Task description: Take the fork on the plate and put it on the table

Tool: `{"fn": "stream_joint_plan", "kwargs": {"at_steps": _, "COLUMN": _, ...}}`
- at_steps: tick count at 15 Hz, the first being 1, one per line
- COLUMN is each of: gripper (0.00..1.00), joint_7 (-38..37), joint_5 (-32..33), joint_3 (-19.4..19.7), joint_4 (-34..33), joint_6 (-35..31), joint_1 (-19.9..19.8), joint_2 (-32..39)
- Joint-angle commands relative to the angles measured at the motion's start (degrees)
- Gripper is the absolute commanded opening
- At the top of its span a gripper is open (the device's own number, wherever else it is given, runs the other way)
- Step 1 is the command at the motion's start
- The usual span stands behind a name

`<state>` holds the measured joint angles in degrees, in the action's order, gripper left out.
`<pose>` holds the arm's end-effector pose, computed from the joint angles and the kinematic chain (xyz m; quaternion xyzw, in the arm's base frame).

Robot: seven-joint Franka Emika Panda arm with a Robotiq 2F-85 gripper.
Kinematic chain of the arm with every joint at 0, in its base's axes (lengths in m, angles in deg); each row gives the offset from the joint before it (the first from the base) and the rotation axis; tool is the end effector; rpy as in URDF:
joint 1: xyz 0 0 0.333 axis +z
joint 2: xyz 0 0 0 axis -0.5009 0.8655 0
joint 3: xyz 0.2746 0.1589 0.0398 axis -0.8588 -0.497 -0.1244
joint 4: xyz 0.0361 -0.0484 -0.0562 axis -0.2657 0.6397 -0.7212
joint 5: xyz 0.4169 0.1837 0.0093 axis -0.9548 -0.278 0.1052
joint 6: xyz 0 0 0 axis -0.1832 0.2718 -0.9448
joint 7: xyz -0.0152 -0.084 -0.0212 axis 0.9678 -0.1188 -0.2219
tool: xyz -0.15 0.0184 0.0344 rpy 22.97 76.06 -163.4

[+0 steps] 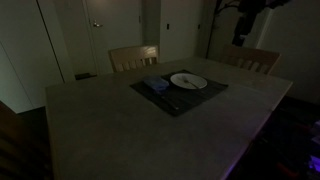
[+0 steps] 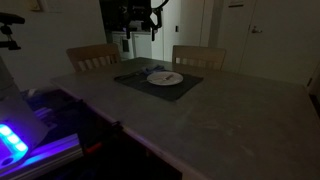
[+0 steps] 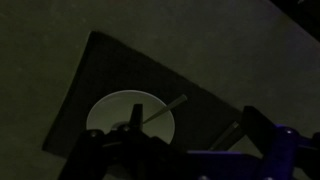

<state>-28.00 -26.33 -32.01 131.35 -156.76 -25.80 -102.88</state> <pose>0.4514 -0.0698 0.2784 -0.9602 -0.2742 -0.0362 0.0378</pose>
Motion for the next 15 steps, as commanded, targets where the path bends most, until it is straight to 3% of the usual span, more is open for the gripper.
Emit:
{"fn": "stream_joint_plan", "kwargs": {"at_steps": 1, "gripper": 1.0, "joint_7": 0.48, "joint_5": -0.93, "joint_3": -1.65, "joint_4": -0.59, "joint_6": 0.11, "joint_1": -1.37, "joint_2": 1.04}}
{"fn": "stream_joint_plan", "kwargs": {"at_steps": 9, "gripper": 1.0, "joint_7": -1.17, "joint_5": -1.37, "joint_3": -3.29, "joint_4": -1.9, "joint_6": -0.32, "joint_1": -0.77, "joint_2": 2.94}}
{"fn": "stream_joint_plan", "kwargs": {"at_steps": 15, "gripper": 1.0, "joint_7": -8.49, "joint_5": -0.82, "joint_3": -7.08, "joint_4": -3.53, "joint_6": -2.37, "joint_1": -0.3, "joint_2": 6.88}}
